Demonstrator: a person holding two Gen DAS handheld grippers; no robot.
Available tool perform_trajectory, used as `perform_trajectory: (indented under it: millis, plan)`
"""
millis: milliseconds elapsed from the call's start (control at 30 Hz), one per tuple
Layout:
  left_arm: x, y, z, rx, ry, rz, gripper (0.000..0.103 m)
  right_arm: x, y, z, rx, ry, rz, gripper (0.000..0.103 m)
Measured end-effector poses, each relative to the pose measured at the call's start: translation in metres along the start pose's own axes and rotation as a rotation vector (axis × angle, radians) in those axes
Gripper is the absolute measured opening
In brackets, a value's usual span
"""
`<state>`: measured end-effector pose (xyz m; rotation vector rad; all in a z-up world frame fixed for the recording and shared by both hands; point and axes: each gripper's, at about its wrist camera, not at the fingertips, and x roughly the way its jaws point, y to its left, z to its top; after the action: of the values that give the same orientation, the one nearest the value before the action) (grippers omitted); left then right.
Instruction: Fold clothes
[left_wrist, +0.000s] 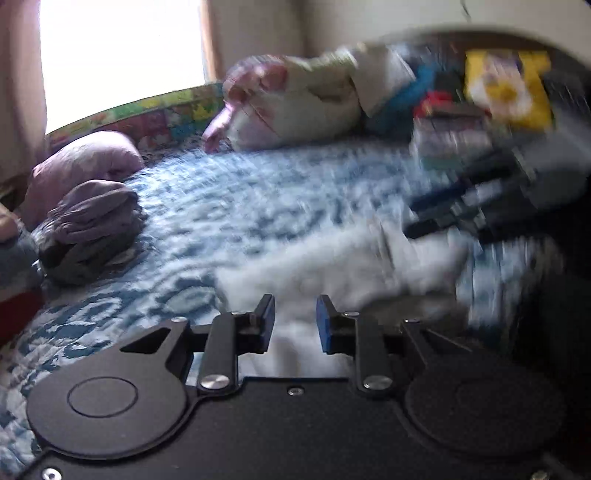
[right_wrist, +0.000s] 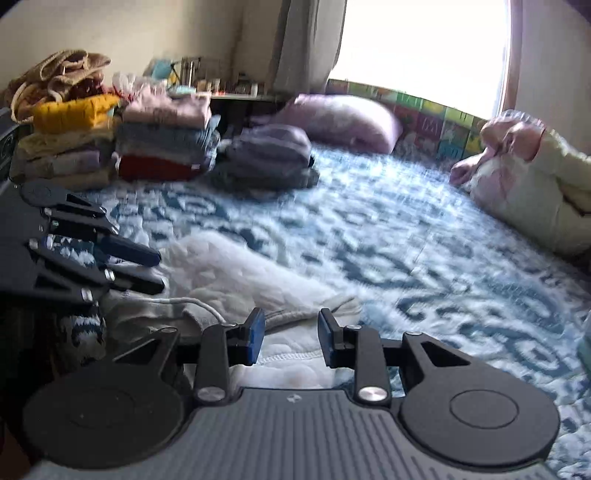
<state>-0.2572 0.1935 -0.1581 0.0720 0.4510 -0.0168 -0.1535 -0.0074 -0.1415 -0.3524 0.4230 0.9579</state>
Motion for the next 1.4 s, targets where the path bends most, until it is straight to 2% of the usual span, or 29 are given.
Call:
perform_trajectory:
  millis: [33,133,233,267,300,333,400,533,733,800,833,867,933,1000,1067,1167,1300,1400]
  plan:
    - [0.001,0.006,0.007,-0.050,-0.022,0.007,0.022,-0.004,0.000,0.004,0.003,-0.020,0.000,0.032]
    - [0.019,0.013,0.020,-0.108,-0.035,0.011,0.022,-0.005,0.002,0.016,-0.003,-0.062,0.006,0.032]
    - [0.043,0.008,0.019,-0.107,0.006,-0.015,0.022,0.014,0.007,0.018,-0.032,-0.031,0.012,0.032]
    - [0.054,0.006,0.013,-0.105,0.044,-0.026,0.025,0.024,0.008,0.015,-0.034,-0.003,0.016,0.032]
    - [0.070,0.001,0.003,-0.080,0.122,-0.034,0.026,0.036,0.008,0.007,-0.022,0.038,0.025,0.032]
    - [0.082,-0.008,-0.010,-0.013,0.157,-0.017,0.026,0.049,0.007,-0.003,-0.005,0.081,0.036,0.033]
    - [0.087,-0.022,-0.023,0.100,0.123,0.030,0.026,0.065,0.010,-0.027,-0.002,0.083,0.037,0.034]
    - [0.086,-0.016,-0.020,0.029,0.121,0.018,0.026,0.069,0.014,-0.032,-0.003,0.076,0.024,0.035]
    - [0.076,-0.027,-0.024,0.087,0.081,0.045,0.026,0.064,0.018,-0.028,-0.017,0.095,0.007,0.035]
    - [0.062,-0.027,-0.021,0.062,0.062,0.033,0.032,0.053,0.014,-0.027,0.044,0.079,-0.001,0.039]
    - [0.054,-0.026,-0.018,0.045,0.048,0.022,0.050,0.047,0.011,-0.026,0.082,0.067,-0.004,0.044]
    - [0.045,-0.024,-0.016,0.024,0.027,0.018,0.059,0.041,0.007,-0.026,0.121,0.055,-0.006,0.050]
    - [0.034,-0.018,-0.011,-0.039,0.003,0.016,0.059,0.028,0.000,-0.025,0.197,0.032,-0.012,0.053]
    - [0.033,-0.009,-0.010,-0.135,0.016,0.013,0.066,0.015,-0.006,-0.025,0.273,0.008,-0.017,0.057]
    - [0.031,0.000,-0.009,-0.232,0.029,0.010,0.069,0.002,-0.013,-0.024,0.350,-0.016,-0.022,0.067]
    - [0.029,0.013,-0.007,-0.376,0.048,0.006,0.070,-0.005,-0.043,-0.036,0.573,-0.047,0.004,0.071]
    - [0.026,0.031,-0.005,-0.569,0.074,0.000,0.071,0.003,-0.059,-0.046,0.729,-0.035,0.065,0.074]
    - [0.035,0.026,-0.011,-0.610,0.143,0.000,0.073,0.016,-0.063,-0.056,0.811,0.006,0.102,0.075]
